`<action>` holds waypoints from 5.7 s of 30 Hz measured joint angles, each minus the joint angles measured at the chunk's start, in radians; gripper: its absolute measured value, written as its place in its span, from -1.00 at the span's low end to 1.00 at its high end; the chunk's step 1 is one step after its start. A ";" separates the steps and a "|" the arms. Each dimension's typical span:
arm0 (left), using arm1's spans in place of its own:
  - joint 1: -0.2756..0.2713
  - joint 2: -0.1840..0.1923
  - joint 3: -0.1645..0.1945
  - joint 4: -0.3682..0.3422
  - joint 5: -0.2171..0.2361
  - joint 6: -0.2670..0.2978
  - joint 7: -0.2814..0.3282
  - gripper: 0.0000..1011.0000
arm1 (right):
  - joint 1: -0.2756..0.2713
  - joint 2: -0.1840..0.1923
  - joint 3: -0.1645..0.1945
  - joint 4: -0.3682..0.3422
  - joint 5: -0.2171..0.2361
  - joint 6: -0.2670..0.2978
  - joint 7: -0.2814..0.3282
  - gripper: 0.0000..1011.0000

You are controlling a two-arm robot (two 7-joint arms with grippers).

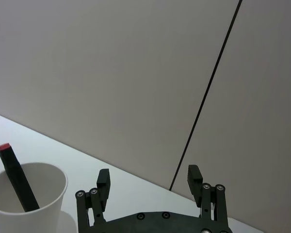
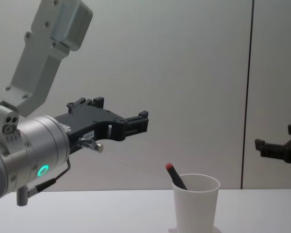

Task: Place the pen into the pen holder.

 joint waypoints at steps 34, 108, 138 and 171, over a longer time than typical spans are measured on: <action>0.000 0.000 0.000 0.000 0.000 0.000 0.000 0.99 | -0.091 0.041 0.025 -0.104 0.018 0.066 0.038 0.98; 0.143 0.040 -0.043 -0.108 -0.398 0.354 0.091 0.99 | -0.102 0.045 0.027 -0.117 0.023 0.072 0.041 0.98; 0.150 0.080 -0.061 -0.103 -0.382 0.576 0.091 0.99 | -0.101 0.045 0.027 -0.117 0.023 0.072 0.041 0.98; 0.081 0.066 -0.060 0.003 -0.259 0.664 -0.041 0.99 | -0.101 0.045 0.027 -0.117 0.023 0.072 0.041 0.98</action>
